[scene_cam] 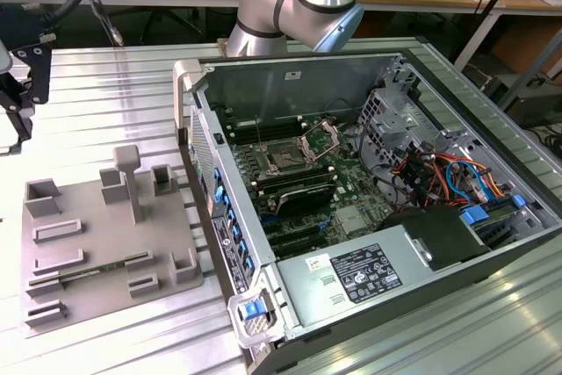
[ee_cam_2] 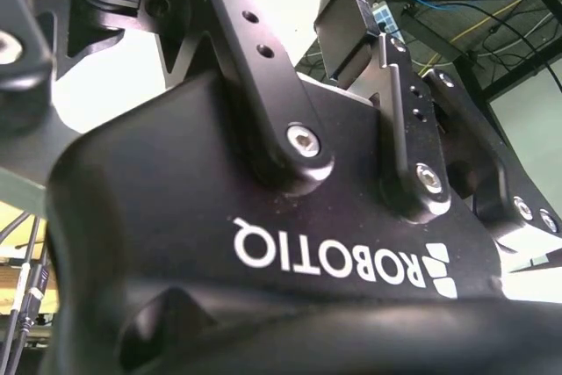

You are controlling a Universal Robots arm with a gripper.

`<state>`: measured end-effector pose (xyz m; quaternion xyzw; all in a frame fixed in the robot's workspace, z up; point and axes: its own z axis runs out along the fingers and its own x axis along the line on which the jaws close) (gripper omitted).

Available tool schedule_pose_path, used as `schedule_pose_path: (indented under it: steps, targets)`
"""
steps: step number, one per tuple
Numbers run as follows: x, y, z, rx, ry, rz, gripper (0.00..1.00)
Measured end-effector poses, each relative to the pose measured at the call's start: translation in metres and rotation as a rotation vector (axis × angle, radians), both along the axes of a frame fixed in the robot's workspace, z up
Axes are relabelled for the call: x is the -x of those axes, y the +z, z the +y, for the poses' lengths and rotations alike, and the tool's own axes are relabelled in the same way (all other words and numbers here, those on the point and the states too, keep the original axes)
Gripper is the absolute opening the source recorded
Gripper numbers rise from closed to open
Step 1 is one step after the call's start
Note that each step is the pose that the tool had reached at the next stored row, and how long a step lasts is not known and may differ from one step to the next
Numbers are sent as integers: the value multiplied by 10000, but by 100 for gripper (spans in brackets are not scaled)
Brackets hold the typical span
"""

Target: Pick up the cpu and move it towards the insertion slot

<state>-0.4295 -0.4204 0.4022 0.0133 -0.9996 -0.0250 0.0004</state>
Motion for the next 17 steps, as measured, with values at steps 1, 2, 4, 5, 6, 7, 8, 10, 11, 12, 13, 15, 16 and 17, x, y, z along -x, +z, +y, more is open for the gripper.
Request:
schedule_pose_path:
  steps: [1,2,4,5,6,7,8,10,11,12,13,15,16,17]
  targets:
    - [0,2,0,0,0,0,55]
    - [0,6,0,0,0,1,55]
    - [0,14,0,-1,0,0,55]
    - [0,17,0,0,0,-1,55]
    - [0,20,0,0,0,0,55]
    - [0,23,0,0,0,0,55]
    - [0,26,0,0,0,0,55]
    - [0,35,0,0,0,1,55]
    - [0,39,0,0,0,0,55]
    - [0,41,0,0,0,0,55]
    - [0,45,0,0,0,0,55]
    - [0,54,0,0,0,1,55]
    - [0,57,0,0,0,0,55]
    - [0,61,0,0,0,0,55]
